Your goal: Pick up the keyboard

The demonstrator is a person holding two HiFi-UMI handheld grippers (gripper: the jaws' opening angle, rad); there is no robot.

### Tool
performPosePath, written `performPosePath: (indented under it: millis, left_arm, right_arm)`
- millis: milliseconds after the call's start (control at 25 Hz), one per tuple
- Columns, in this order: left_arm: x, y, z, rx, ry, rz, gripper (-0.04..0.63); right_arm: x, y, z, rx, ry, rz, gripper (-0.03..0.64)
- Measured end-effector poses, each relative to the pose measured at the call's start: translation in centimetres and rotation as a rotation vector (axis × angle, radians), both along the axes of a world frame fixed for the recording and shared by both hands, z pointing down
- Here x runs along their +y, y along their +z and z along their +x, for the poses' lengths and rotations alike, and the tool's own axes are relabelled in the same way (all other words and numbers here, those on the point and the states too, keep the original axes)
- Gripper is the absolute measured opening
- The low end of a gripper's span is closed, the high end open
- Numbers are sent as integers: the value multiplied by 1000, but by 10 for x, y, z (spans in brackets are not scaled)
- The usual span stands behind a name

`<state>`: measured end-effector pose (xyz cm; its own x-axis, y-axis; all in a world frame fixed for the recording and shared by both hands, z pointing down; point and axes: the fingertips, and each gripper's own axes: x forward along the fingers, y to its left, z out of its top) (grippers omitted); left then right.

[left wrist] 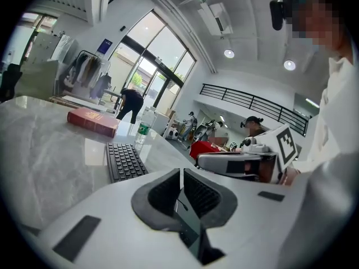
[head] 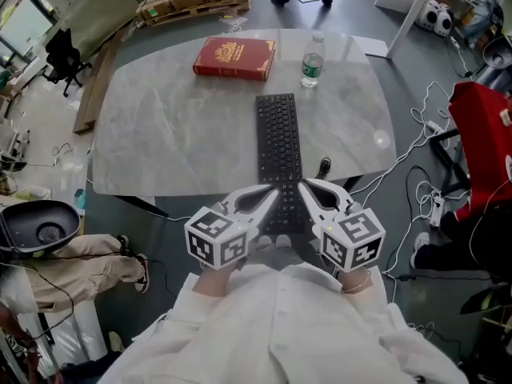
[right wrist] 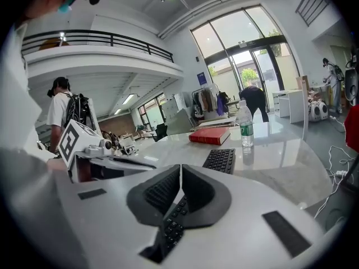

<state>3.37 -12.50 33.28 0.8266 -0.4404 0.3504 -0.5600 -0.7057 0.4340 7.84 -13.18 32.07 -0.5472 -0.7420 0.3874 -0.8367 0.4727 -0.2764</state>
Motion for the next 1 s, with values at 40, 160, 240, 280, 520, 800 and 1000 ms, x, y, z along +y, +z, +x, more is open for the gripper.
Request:
performPosePath:
  millis: [40, 160, 240, 280, 520, 800, 1000]
  left_arm:
    - [-1, 1, -2, -2, -9, 0, 29]
    - [-4, 6, -9, -17, -26, -2, 30]
    - [-2, 11, -10, -17, -19, -16, 31]
    - [-1, 14, -9, -16, -14, -23, 30]
    - [3, 28, -10, -20, 17, -62, 29]
    - [8, 53, -14, -14, 19, -137, 31]
    - [12, 71, -16, -7, -12, -183, 31]
  right_arm:
    - [1, 1, -1, -1, -1, -6, 32]
    - [3, 6, -6, -1, -8, -18, 34]
    - [5, 9, -7, 0, -11, -25, 32]
    - [6, 11, -7, 0, -11, -30, 32]
    - [7, 24, -5, 7, -6, -60, 32]
    - [10, 45, -7, 10, -11, -111, 32]
    - [9, 59, -9, 13, -22, -130, 34]
